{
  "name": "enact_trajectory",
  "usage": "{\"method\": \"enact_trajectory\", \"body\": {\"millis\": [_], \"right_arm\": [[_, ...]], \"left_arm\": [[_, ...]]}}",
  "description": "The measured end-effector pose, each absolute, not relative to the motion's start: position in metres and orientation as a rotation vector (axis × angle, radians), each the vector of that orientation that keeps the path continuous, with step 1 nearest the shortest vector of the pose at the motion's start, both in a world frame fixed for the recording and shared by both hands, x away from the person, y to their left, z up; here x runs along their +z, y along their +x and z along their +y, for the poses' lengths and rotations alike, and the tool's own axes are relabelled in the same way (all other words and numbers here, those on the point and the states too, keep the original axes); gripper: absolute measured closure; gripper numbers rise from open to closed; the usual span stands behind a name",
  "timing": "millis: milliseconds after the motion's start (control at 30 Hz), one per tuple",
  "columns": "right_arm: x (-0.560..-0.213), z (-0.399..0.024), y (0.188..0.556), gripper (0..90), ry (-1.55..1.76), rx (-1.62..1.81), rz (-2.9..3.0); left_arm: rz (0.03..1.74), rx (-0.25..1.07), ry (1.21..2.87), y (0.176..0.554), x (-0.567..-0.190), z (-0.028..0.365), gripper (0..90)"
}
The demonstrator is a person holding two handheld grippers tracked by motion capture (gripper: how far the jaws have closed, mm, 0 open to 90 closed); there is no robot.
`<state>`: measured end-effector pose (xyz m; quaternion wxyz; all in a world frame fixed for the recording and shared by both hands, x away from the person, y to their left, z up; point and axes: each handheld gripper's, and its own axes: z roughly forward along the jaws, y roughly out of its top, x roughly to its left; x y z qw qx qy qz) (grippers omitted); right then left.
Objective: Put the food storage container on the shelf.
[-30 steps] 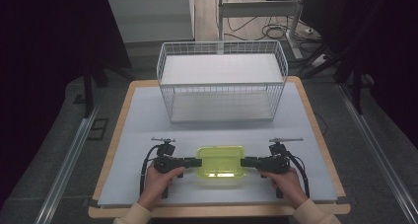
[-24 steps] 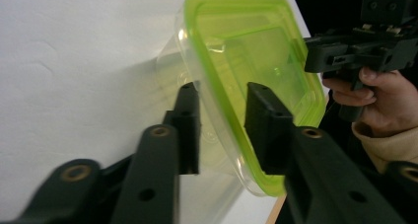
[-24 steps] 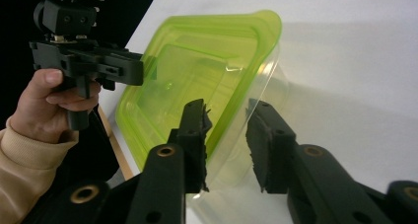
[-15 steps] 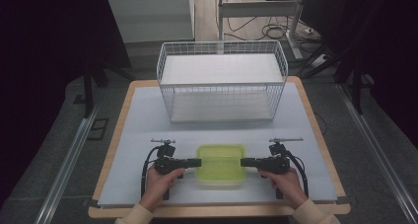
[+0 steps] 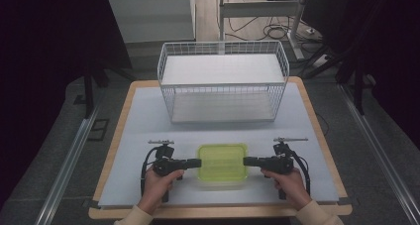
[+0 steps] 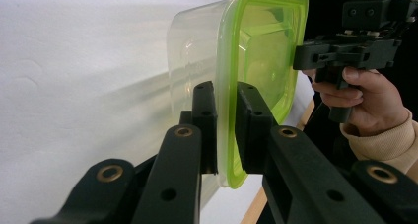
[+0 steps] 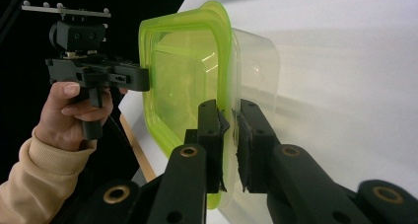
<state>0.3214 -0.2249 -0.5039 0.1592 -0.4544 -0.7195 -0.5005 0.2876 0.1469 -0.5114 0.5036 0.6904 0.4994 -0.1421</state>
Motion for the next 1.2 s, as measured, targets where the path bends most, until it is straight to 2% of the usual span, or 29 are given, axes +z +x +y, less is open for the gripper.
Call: {"method": "enact_trajectory", "body": {"millis": [567, 1200], "right_arm": [[-0.498, -0.227, 0.321, 81.1, -1.286, -1.459, -2.072], [-0.456, -0.228, 0.333, 81.0, -1.254, -1.585, -2.122]], "left_arm": [[1.185, -0.348, 1.653, 0.287, -0.504, 0.146, 81.8], [1.129, -0.262, 1.659, 0.304, -0.457, 0.145, 82.0]]}}
